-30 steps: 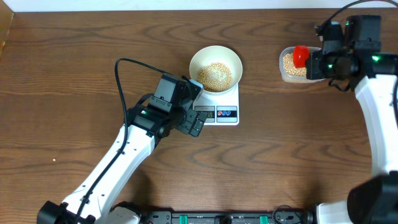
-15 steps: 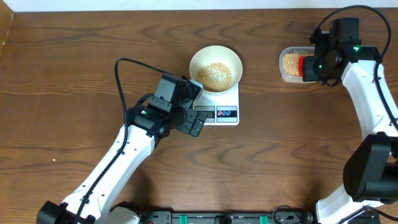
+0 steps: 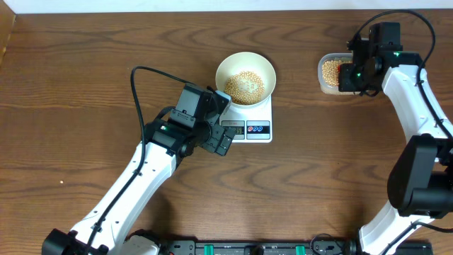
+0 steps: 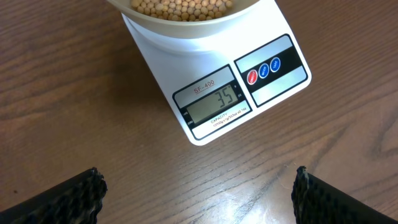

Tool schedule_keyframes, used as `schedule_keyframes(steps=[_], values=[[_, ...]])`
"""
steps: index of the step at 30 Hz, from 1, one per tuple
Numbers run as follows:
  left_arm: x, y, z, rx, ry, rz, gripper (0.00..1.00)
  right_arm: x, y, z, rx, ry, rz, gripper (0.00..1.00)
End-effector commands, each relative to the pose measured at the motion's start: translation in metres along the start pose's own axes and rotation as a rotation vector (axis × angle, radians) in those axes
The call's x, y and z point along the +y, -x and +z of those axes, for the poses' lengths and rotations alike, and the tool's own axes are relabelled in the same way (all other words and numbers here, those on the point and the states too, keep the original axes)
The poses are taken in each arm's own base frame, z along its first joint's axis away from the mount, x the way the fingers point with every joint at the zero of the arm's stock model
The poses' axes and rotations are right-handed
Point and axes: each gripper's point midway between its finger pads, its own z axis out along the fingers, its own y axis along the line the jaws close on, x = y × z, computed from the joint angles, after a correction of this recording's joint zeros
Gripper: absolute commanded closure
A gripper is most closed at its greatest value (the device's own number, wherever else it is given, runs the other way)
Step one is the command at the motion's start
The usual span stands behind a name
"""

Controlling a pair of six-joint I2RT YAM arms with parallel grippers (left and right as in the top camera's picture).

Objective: Scoop item into bowl and weigh 50g on scale
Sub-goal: 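Move the empty scoop with the right gripper back to the soybean tub, then dip the red scoop into the soybean tub again with the right gripper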

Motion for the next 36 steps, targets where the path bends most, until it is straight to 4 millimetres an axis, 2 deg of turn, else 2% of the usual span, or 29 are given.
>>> schedule_keyframes(steps=[1,8,20,36], values=[[0.001,0.002,-0.001,-0.002,0.005,0.018,0.02,0.02,0.001,0.006,0.003,0.133,0.059,0.99],[0.001,0.003,-0.001,-0.002,0.006,0.018,0.02,0.014,0.004,0.0,-0.01,0.213,0.148,0.99],[0.001,0.003,-0.001,-0.002,0.006,0.018,0.02,-0.037,0.01,-0.023,-0.081,0.35,0.299,0.99],[0.001,0.003,-0.001,-0.002,0.006,0.018,0.02,-0.045,0.023,-0.068,-0.193,0.624,0.359,0.99]])
